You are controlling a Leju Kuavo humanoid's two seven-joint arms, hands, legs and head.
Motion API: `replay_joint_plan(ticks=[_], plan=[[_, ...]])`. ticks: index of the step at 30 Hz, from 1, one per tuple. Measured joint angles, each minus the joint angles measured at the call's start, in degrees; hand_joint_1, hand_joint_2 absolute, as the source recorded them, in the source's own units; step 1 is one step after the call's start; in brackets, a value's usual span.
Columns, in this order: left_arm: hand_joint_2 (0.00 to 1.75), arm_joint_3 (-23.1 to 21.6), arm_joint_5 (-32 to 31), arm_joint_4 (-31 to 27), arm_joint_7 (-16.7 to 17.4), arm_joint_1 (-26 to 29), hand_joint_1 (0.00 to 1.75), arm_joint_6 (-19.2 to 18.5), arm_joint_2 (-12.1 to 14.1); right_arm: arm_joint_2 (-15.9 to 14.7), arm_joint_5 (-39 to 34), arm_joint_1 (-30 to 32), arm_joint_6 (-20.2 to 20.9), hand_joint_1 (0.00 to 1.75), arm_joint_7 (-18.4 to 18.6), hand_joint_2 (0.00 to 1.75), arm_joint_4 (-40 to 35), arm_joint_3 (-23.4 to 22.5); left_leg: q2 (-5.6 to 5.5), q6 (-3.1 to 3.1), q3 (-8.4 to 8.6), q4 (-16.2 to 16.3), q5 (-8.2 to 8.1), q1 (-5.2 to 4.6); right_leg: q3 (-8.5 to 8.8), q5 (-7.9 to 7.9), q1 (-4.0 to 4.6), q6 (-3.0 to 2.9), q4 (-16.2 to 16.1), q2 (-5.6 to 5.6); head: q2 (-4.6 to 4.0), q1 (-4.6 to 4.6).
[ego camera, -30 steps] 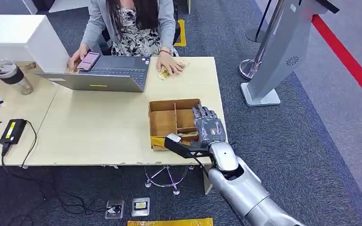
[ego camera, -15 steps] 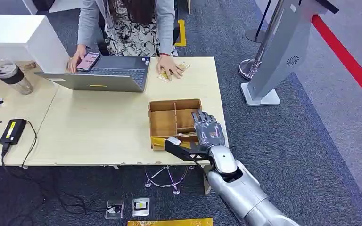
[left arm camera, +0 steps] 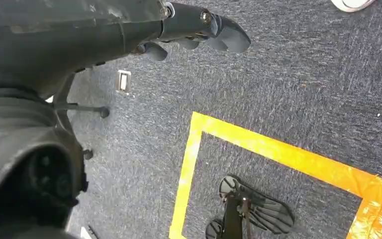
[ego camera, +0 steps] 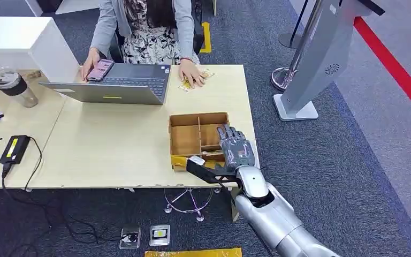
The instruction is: Pass the card to the sensor for recognition and then transmit it.
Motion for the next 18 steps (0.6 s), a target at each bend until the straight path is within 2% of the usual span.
replay_joint_plan(ticks=[4, 5, 6, 9, 10, 11, 13, 14, 15, 16, 17, 18], plan=[[0.0, 0.0, 0.0, 0.0, 0.0, 0.0, 0.0, 0.0, 0.0, 0.2, 0.0, 0.0, 0.0, 0.0, -0.2, 1.75, 0.3, 0.0, 0.0, 0.0, 0.0, 0.0, 0.0, 0.0, -0.01, 0.0, 0.0, 0.0, 0.0, 0.0, 0.0, 0.0], [0.0, 0.0, 0.1, 0.0, 0.0, 0.0, 0.0, 0.0, 0.0, 0.3, -0.1, 0.0, 0.0, 0.16, -0.4, 1.75, 0.4, 0.0, 0.0, 0.0, 0.0, 0.0, 0.0, 0.0, 0.0, 0.0, 0.0, 0.0, 0.0, 0.0, 0.0, 0.0], [0.0, 0.0, 0.1, 0.0, 0.0, 0.0, 0.0, 0.0, 0.0, 0.3, -0.1, 0.0, 0.0, 0.4, -0.4, 1.75, 0.4, 0.0, 0.0, 0.0, 0.0, 0.0, 0.0, 0.0, -0.01, 0.0, 0.0, 0.0, 0.0, 0.0, 0.0, 0.0], [0.0, 0.0, 0.1, 0.0, 0.0, 0.0, 0.0, 0.0, 0.0, 0.3, -0.1, 0.0, 0.0, 0.4, -0.4, 1.75, 0.4, 0.0, 0.0, 0.0, 0.0, 0.0, 0.0, 0.0, -0.01, 0.0, 0.0, 0.0, 0.0, 0.0, 0.0, 0.0], [0.0, 0.0, 0.1, 0.0, 0.0, 0.0, 0.0, 0.0, 0.0, 0.3, -0.1, 0.0, 0.0, 1.47, -0.4, 1.75, 0.4, 0.0, 0.0, 0.0, 0.0, 0.0, 0.0, 0.0, -0.01, 0.0, 0.0, 0.0, 0.0, 0.0, 0.0, 0.0], [0.0, 0.0, 0.1, 0.0, 0.0, 0.0, 0.0, 0.0, 0.0, 0.3, -0.1, 0.0, 0.0, 1.75, -0.4, 1.75, 0.4, 0.0, 0.0, 0.0, 0.0, 0.0, 0.0, 0.0, -0.01, 0.0, 0.0, 0.0, 0.0, 0.0, 0.0, 0.0], [0.0, 0.0, 0.1, 0.0, 0.0, 0.0, 0.0, 0.0, 0.0, 0.3, -0.1, 0.0, 0.0, 1.69, -0.4, 1.75, 0.4, 0.0, 0.0, 0.0, 0.0, 0.0, 0.0, 0.0, -0.01, 0.0, 0.0, 0.0, 0.0, 0.0, 0.0, 0.0], [0.0, 0.0, 0.1, 0.0, 0.0, 0.0, 0.0, 0.0, 0.0, 0.3, -0.1, 0.0, 0.0, 1.52, -0.4, 1.75, 0.4, 0.0, 0.0, 0.0, 0.0, 0.0, 0.0, 0.0, 0.0, 0.0, 0.0, 0.0, 0.0, 0.0, 0.0, 0.0], [0.0, 0.0, 0.2, 0.0, 0.0, 0.0, 0.0, 0.0, 0.0, 0.3, -0.2, 0.0, -0.1, 0.0, -0.6, 1.75, 0.5, 0.0, 0.0, 0.0, 0.0, 0.0, 0.0, 0.0, -0.01, 0.0, 0.0, 0.0, 0.0, 0.0, 0.0, 0.0], [0.0, 0.0, 0.2, 0.0, 0.0, 0.0, 0.0, 0.1, 0.0, 0.3, -0.5, 0.0, 0.0, 0.0, -0.9, 1.75, 0.5, 0.0, 0.0, 0.0, 0.0, 0.0, 0.0, 0.0, 0.0, 0.0, 0.0, 0.0, 0.0, 0.0, 0.0, 0.0], [0.0, 0.0, 0.5, 0.0, 0.0, 0.0, 0.0, 0.2, 0.0, 0.3, -1.2, 0.0, 0.3, 1.75, -1.6, 1.75, 0.5, 0.0, 0.0, 0.0, 0.0, 0.0, 0.0, 0.0, 0.0, 0.0, 0.0, 0.0, 0.0, 0.0, 0.0, 0.0], [0.0, 0.0, 0.7, 0.0, 0.0, 0.0, 0.0, 0.2, 0.0, 0.4, -1.9, 0.0, 0.4, 1.75, -2.0, 1.75, 0.5, 0.0, 0.0, 0.0, 0.0, 0.0, 0.0, 0.0, 0.0, 0.0, 0.0, 0.0, 0.0, 0.0, 0.0, 0.0]])
